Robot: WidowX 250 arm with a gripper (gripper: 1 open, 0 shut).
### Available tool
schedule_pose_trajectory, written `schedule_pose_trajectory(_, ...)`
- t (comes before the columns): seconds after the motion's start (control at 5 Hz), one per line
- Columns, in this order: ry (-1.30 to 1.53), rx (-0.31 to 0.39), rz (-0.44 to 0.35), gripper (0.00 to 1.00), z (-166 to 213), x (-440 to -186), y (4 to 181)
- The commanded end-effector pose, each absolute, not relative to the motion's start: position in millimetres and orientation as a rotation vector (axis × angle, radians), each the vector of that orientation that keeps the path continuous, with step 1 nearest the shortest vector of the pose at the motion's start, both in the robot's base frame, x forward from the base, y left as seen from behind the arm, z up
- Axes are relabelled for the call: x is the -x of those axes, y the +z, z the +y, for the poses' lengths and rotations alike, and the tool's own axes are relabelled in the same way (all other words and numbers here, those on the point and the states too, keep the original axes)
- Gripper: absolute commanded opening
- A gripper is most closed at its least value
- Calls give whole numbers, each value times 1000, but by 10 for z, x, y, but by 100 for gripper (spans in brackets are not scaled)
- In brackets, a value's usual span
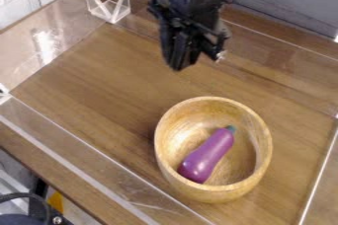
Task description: Put the purple eggplant in the brown bowl
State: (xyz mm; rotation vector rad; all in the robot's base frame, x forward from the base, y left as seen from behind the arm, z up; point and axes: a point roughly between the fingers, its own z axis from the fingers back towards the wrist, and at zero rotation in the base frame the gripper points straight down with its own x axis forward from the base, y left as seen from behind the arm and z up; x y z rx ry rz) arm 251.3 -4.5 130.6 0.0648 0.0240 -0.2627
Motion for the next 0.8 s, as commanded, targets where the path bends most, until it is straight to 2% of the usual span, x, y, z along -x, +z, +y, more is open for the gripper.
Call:
schedule_pose_trajectory(0.0, -252, -72, -39, 0, -57, -2577, 1458)
schedule_pose_trajectory(0.6, -259, -51, -44, 0, -237, -2312, 1499)
